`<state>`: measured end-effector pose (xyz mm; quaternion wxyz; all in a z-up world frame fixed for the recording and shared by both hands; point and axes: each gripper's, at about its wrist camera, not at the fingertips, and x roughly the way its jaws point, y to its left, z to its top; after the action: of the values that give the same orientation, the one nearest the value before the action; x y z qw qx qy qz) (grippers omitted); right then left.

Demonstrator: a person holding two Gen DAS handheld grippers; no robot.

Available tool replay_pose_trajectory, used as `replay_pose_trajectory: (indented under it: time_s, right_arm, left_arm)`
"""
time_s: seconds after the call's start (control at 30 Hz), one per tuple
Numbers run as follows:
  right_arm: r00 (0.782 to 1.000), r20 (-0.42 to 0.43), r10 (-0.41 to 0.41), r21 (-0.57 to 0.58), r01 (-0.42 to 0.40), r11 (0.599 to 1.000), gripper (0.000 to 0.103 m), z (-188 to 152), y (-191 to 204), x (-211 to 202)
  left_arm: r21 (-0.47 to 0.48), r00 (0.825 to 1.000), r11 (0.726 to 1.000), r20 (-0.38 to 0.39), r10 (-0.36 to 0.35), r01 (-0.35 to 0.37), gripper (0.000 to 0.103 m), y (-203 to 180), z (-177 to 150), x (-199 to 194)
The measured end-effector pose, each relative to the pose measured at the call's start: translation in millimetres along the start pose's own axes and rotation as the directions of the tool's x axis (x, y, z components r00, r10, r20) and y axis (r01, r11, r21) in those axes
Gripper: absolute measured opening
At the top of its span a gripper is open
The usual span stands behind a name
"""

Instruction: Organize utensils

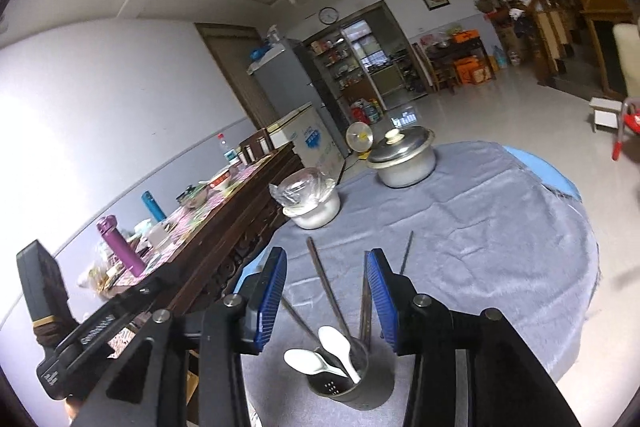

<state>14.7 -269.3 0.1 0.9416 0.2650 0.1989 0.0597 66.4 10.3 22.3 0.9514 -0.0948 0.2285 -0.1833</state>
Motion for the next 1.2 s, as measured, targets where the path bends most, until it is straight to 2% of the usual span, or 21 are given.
replay_pose_trajectory:
  time_s: [0.23,0.53,0.83,1.2]
  right_arm:
    - [1.000,-0.014,-0.022,0.032,0.022,0.999,0.045,-5.0,-10.2,-2.0]
    - [0.999,0.014,-0.039,0.059,0.038,0.998,0.045,0.4,-21.1,-20.4]
    - [0.999,0.002,-0.038,0.068,0.038,0.997,0.045,-2.4,-22.6,-16.8]
    - [0.999,-0.027,-0.038,0.056,0.040,0.998,0.045,-6.2,-18.3,-9.9]
  left_arm:
    - [-0.022,0.997,0.997,-0.030,0.067,-0.068,0.069,18.0,-6.0,0.9]
    - [-0.077,0.989,0.986,-0.052,0.142,-0.146,0.069,44.5,-10.6,-4.7]
    - [-0.074,0.982,0.981,-0.077,0.171,-0.177,0.069,48.2,-16.6,1.1]
    - [-0.035,0.980,0.981,-0.073,0.188,-0.190,0.070,41.7,-21.3,-4.2]
